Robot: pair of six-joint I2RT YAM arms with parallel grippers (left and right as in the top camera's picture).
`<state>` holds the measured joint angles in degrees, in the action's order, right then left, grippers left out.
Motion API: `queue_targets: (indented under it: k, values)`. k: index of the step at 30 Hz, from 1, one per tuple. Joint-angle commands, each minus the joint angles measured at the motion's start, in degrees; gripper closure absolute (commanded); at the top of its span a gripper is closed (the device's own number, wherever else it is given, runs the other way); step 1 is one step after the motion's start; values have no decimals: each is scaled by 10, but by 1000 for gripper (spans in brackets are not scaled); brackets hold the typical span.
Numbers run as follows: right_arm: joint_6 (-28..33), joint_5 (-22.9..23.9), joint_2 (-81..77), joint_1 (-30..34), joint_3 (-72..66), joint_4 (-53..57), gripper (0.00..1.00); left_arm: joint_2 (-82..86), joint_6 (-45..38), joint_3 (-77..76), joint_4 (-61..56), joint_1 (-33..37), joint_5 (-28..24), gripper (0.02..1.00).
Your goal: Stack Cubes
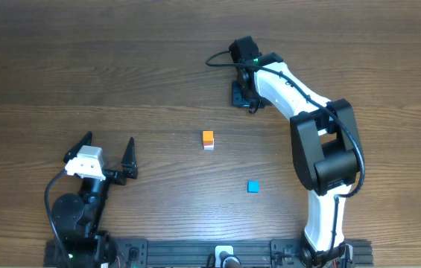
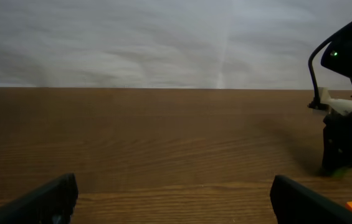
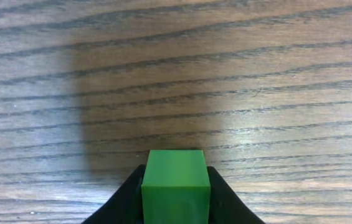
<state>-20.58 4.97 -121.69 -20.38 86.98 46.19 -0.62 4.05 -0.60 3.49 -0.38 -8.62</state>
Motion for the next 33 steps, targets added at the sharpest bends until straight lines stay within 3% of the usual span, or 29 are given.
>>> queue_targets:
  k: [1,12,24,29,33]
  values:
    - [0,7,-9,3,15,12,822,5,-8,3,1,3,-5,18]
    - [-2,9,37,-42,113,154,958,5,-8,3,1,3,-5,18]
    - [-91,9,109,-219,155,253,989,5,-8,3,1,3,-5,18]
    - [-158,9,108,-262,154,270,989,5,-8,3,1,3,-5,18]
    - [-178,3,108,-277,153,270,989,5,-8,3,1,3,-5,18]
